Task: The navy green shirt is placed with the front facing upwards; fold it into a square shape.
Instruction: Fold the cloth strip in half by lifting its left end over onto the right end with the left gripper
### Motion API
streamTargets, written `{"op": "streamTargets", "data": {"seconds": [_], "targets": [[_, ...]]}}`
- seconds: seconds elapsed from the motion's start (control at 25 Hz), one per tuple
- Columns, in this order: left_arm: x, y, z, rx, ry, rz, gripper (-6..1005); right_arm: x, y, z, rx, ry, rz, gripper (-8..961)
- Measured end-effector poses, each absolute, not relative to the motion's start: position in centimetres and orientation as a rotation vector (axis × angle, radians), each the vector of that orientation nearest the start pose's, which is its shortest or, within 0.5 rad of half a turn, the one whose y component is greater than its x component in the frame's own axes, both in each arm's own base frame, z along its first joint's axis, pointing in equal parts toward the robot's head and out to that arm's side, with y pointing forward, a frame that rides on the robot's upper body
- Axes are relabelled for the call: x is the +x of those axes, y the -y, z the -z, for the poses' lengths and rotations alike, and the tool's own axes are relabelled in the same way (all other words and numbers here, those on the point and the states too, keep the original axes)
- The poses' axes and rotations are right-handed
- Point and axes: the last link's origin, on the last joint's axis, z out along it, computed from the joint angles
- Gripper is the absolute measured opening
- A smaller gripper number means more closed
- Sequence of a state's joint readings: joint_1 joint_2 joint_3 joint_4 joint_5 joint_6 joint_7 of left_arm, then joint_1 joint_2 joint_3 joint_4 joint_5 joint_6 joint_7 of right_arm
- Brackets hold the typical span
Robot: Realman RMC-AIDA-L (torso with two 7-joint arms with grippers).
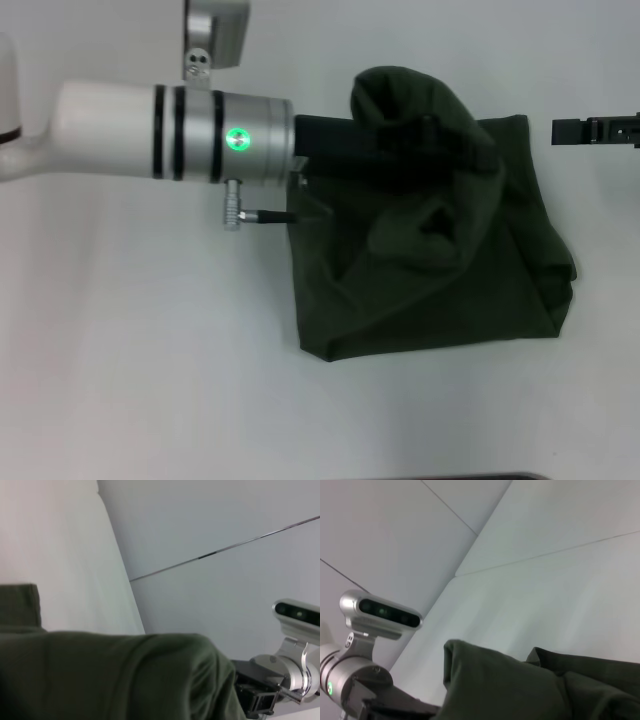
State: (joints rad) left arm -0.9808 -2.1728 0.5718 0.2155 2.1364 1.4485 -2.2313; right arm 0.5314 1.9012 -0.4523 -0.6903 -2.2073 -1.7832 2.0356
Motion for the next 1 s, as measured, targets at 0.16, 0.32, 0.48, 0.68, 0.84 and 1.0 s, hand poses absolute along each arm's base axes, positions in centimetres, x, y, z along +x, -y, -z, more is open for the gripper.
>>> {"op": "streamTargets", "data": {"seconds": [0.16, 0.32, 0.48, 0.68, 0.84, 1.0], "targets": [[-12.3, -34.2, 11.6, -2.733, 2.018, 0.832, 78, 30.1, -32.1, -9.1, -2.497, -1.504, -0.676, 618], [-12.0, -34.1, 11.1, -2.728, 2.055, 0.903, 99, 30.3, -32.0, -9.1, -2.493, -1.508, -0.675, 618], [-11.4, -33.6, 11.4, -2.784, 2.057, 0.87, 119, 30.3, -32.0, -9.1, -2.49, -1.512, -0.675, 618], [-10.9, -33.1, 11.7, -2.842, 2.052, 0.813, 358, 30.2, -32.1, -9.1, -2.491, -1.515, -0.677, 618], [-10.9, -33.6, 10.5, -2.844, 2.026, 0.883, 515, 30.2, -32.1, -9.1, -2.49, -1.516, -0.678, 619], [-11.6, -34.5, 7.7, -2.878, 1.923, 0.92, 686, 30.0, -32.3, -9.2, -2.49, -1.515, -0.686, 619]]}}
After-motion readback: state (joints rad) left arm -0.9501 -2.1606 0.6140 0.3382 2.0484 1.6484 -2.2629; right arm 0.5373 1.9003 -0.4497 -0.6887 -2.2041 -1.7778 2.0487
